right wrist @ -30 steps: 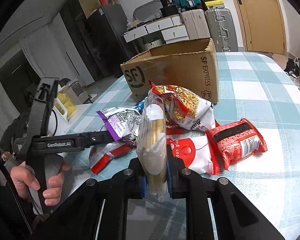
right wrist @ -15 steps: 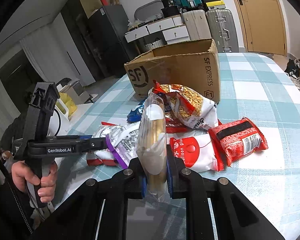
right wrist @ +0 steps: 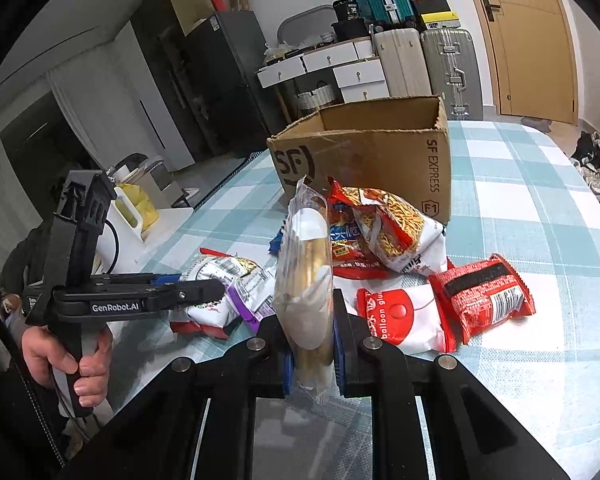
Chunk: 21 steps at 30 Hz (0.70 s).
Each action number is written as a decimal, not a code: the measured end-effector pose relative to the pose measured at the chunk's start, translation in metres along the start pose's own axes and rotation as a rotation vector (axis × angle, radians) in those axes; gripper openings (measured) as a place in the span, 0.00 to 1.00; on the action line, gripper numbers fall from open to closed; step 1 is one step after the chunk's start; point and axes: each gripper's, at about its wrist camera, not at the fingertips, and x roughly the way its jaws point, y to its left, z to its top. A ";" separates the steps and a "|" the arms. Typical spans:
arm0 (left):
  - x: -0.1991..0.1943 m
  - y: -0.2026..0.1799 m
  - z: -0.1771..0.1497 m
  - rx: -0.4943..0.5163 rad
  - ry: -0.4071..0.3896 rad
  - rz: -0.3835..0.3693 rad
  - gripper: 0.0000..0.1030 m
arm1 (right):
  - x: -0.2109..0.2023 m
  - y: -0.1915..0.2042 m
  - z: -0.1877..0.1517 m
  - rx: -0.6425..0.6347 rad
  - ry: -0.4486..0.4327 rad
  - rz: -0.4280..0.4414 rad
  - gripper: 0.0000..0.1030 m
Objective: Organize snacks
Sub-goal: 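Carry the chip bag over the box and open the left tool to drop it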
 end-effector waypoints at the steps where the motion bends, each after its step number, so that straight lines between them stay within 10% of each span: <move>1: -0.003 -0.001 0.001 0.002 -0.007 -0.001 0.38 | 0.000 0.000 0.000 -0.003 -0.001 0.000 0.15; 21: -0.055 -0.029 0.044 0.083 -0.114 -0.044 0.38 | -0.016 0.005 0.028 0.012 -0.049 0.065 0.15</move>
